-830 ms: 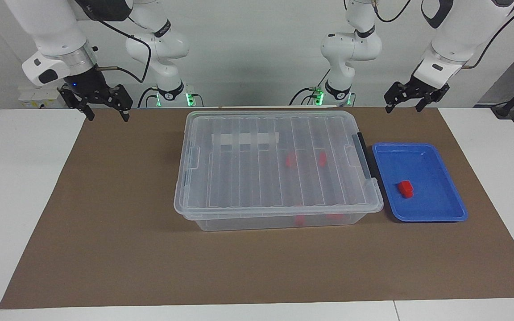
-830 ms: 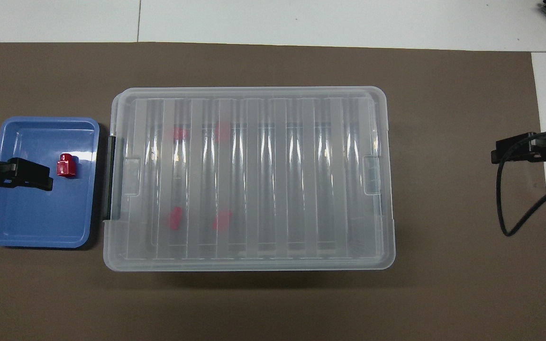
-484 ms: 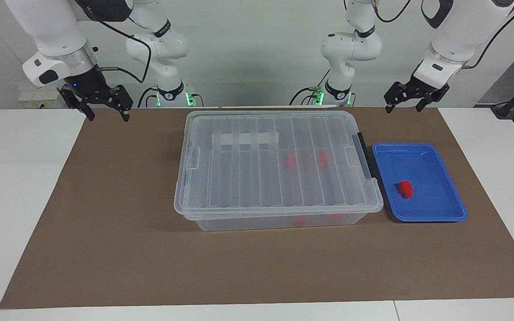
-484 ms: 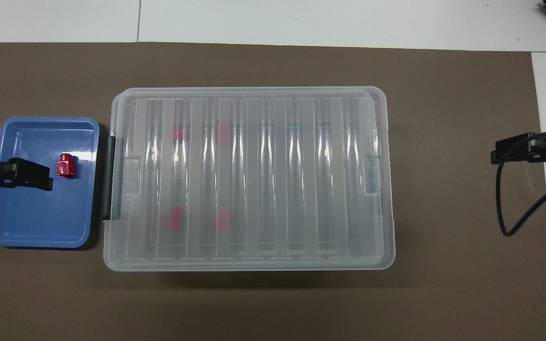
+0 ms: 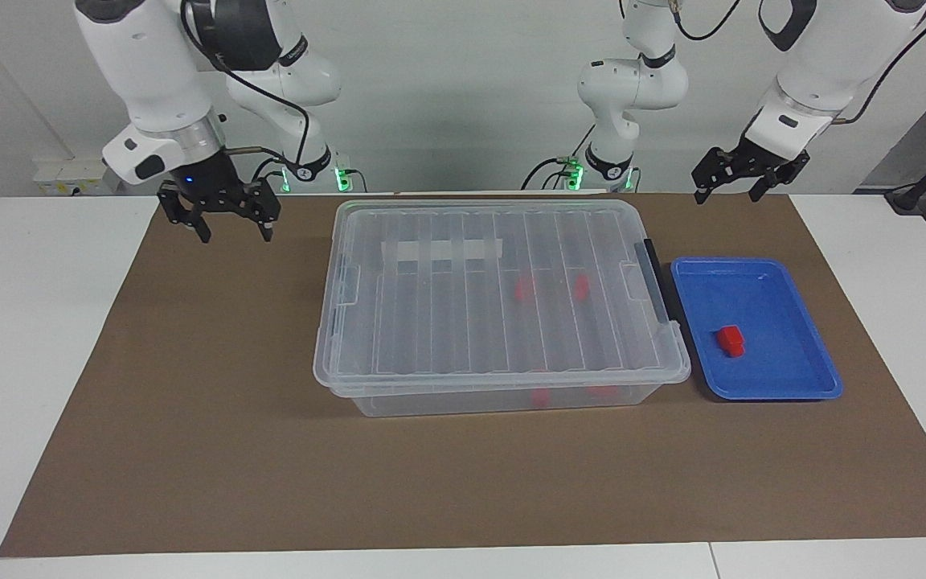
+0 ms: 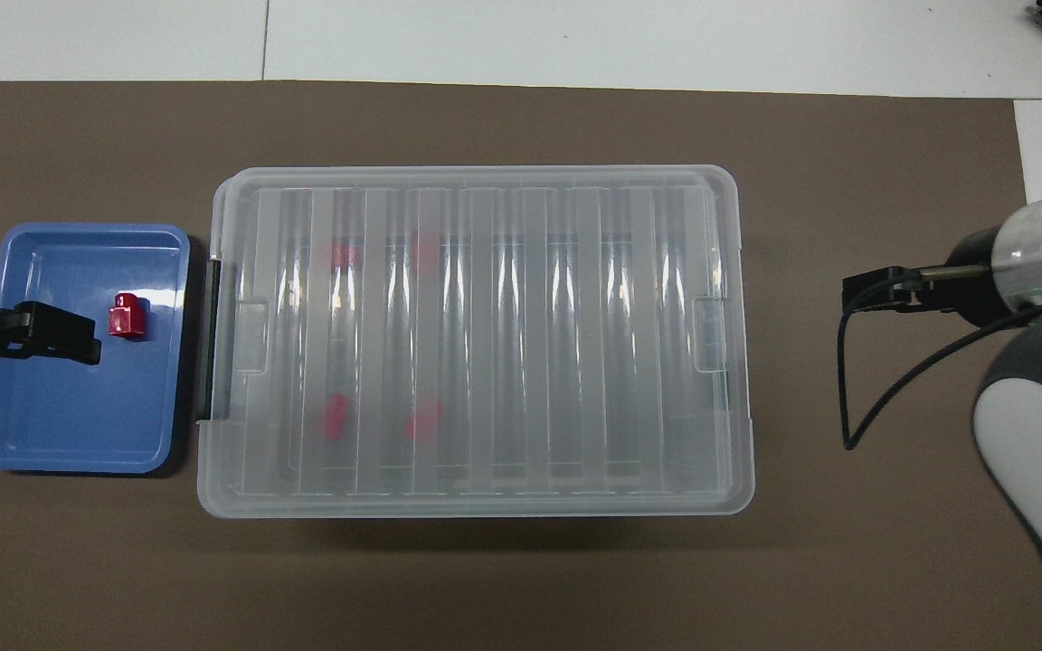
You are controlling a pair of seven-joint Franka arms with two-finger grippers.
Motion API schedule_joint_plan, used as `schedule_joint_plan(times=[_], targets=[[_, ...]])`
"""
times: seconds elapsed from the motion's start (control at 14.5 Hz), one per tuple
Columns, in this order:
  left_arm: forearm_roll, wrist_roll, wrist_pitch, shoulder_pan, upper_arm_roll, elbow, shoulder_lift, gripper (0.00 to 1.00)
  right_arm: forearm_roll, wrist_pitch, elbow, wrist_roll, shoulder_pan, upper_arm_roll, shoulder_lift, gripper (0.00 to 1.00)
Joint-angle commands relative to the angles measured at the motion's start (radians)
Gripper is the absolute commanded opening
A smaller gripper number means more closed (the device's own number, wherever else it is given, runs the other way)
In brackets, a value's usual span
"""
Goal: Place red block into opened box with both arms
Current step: 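Reach the right gripper to the clear lid's edge and grasp it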
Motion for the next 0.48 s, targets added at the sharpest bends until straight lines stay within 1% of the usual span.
schedule_joint_plan(times=[0.0,0.21,0.41], targets=[[0.0,0.003,-0.013,0.004,0.003,-0.014,-0.021,1.0,0.002,0.103,-0.108,0.068,0.068,0.003,-0.022,1.0],[0.0,0.003,-0.013,0.004,0.001,-0.014,-0.021,1.0,0.004,0.233,-0.193,0.108,0.119,0.003,-0.001,1.0],[0.0,0.003,-0.012,0.004,0.003,-0.014,-0.021,1.0,0.004,0.25,-0.207,0.109,0.14,0.003,0.035,1.0]])
